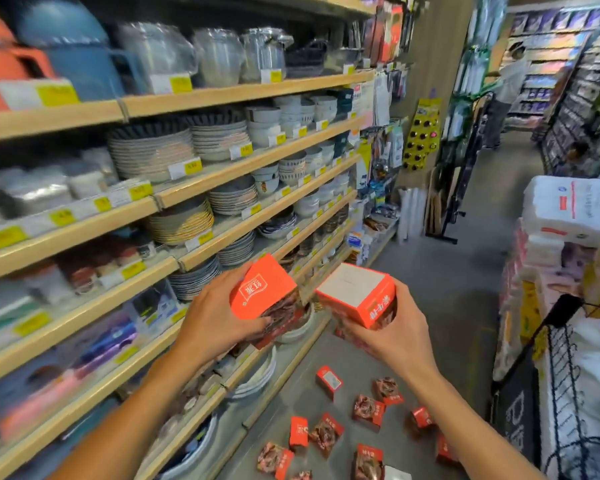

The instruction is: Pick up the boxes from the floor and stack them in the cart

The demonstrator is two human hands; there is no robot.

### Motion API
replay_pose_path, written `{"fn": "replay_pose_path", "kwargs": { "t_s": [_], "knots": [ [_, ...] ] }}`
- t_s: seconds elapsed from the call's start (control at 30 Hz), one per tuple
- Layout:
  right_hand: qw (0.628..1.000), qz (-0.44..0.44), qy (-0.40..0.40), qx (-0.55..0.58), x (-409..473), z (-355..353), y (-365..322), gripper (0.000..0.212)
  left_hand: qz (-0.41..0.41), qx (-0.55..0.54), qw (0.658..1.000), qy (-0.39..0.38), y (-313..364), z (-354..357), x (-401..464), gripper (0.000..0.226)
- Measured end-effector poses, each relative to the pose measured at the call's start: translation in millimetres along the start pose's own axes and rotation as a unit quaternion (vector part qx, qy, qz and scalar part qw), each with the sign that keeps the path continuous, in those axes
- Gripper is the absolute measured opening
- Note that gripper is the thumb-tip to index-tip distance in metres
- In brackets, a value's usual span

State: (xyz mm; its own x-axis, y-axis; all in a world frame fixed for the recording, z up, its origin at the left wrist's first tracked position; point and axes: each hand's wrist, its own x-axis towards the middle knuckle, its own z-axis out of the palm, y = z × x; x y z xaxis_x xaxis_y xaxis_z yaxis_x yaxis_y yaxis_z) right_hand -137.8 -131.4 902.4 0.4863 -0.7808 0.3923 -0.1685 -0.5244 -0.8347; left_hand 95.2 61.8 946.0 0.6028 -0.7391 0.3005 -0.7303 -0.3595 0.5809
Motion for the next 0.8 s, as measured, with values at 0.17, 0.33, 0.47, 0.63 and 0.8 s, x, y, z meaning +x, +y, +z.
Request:
{"fn": "replay_pose_path", "kwargs": {
  "t_s": [0.17, 0.33, 0.47, 0.63, 0.8],
  "knots": [
    [0.997, -0.027, -0.064, 0.041, 1, 35, -6, 0.089, -0.078, 0.036, 0.995, 0.048, -13, -32, -55, 0.106],
    [0.983, -0.074, -0.158, 0.062, -14, 90, -31, 0.091, -0.165, 0.074, 0.978, 0.103, -34, -69, -127, 0.101],
    [0.964, -0.094, -0.225, 0.107, -47, 137, -63, 0.091, -0.230, 0.109, 0.958, 0.129, -47, -104, -193, 0.105],
    [0.928, -0.139, -0.310, 0.151, -105, 188, -116, 0.084, -0.295, 0.106, 0.928, 0.201, -59, -146, -284, 0.107],
    [0.890, -0.176, -0.382, 0.179, -178, 232, -180, 0.086, -0.355, 0.108, 0.892, 0.257, -76, -186, -386, 0.109]
  ]
}}
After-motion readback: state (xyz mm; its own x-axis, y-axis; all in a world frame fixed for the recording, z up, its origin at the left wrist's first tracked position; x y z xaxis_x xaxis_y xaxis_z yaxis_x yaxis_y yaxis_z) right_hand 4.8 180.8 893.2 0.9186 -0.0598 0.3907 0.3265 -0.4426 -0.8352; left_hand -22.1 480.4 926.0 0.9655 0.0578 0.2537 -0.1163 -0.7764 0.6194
